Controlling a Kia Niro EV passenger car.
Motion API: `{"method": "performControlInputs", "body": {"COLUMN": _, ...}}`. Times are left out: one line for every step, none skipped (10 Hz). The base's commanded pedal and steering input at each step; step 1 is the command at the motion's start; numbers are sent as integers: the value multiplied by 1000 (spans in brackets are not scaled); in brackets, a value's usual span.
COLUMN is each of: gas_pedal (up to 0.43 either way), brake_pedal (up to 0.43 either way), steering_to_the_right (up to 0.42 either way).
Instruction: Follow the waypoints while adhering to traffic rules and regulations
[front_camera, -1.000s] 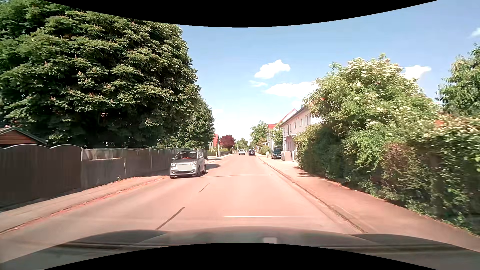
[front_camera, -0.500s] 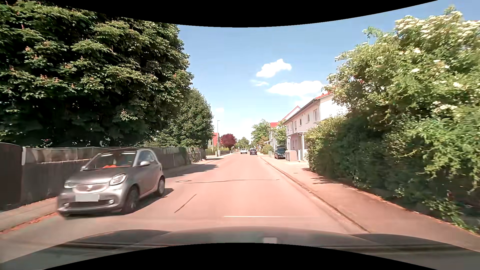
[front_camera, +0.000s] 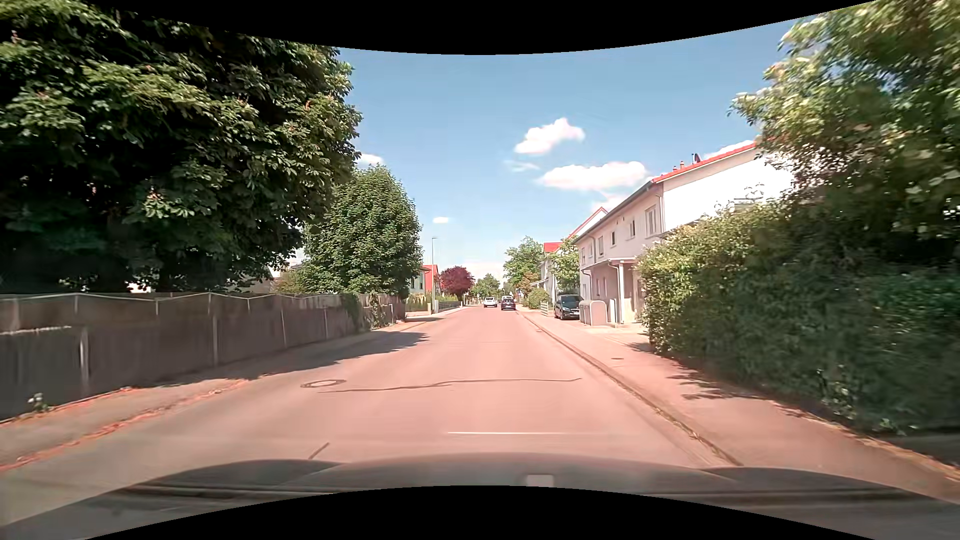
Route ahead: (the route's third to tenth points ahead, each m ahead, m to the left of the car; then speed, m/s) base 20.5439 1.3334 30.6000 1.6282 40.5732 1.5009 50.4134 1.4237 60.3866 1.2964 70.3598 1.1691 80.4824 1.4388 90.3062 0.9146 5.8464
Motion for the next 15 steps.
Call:
{"method": "performControlInputs", "body": {"gas_pedal": 189, "brake_pedal": 0, "steering_to_the_right": -6}}
{"method": "performControlInputs", "body": {"gas_pedal": 189, "brake_pedal": 0, "steering_to_the_right": -5}}
{"method": "performControlInputs", "body": {"gas_pedal": 177, "brake_pedal": 0, "steering_to_the_right": -5}}
{"method": "performControlInputs", "body": {"gas_pedal": 157, "brake_pedal": 0, "steering_to_the_right": -5}}
{"method": "performControlInputs", "body": {"gas_pedal": 150, "brake_pedal": 0, "steering_to_the_right": -5}}
{"method": "performControlInputs", "body": {"gas_pedal": 150, "brake_pedal": 0, "steering_to_the_right": -5}}
{"method": "performControlInputs", "body": {"gas_pedal": 150, "brake_pedal": 0, "steering_to_the_right": -5}}
{"method": "performControlInputs", "body": {"gas_pedal": 150, "brake_pedal": 0, "steering_to_the_right": -4}}
{"method": "performControlInputs", "body": {"gas_pedal": 150, "brake_pedal": 0, "steering_to_the_right": -5}}
{"method": "performControlInputs", "body": {"gas_pedal": 150, "brake_pedal": 0, "steering_to_the_right": -5}}
{"method": "performControlInputs", "body": {"gas_pedal": 157, "brake_pedal": 0, "steering_to_the_right": -5}}
{"method": "performControlInputs", "body": {"gas_pedal": 157, "brake_pedal": 0, "steering_to_the_right": -5}}
{"method": "performControlInputs", "body": {"gas_pedal": 157, "brake_pedal": 0, "steering_to_the_right": -5}}
{"method": "performControlInputs", "body": {"gas_pedal": 150, "brake_pedal": 0, "steering_to_the_right": -5}}
{"method": "performControlInputs", "body": {"gas_pedal": 150, "brake_pedal": 0, "steering_to_the_right": -5}}
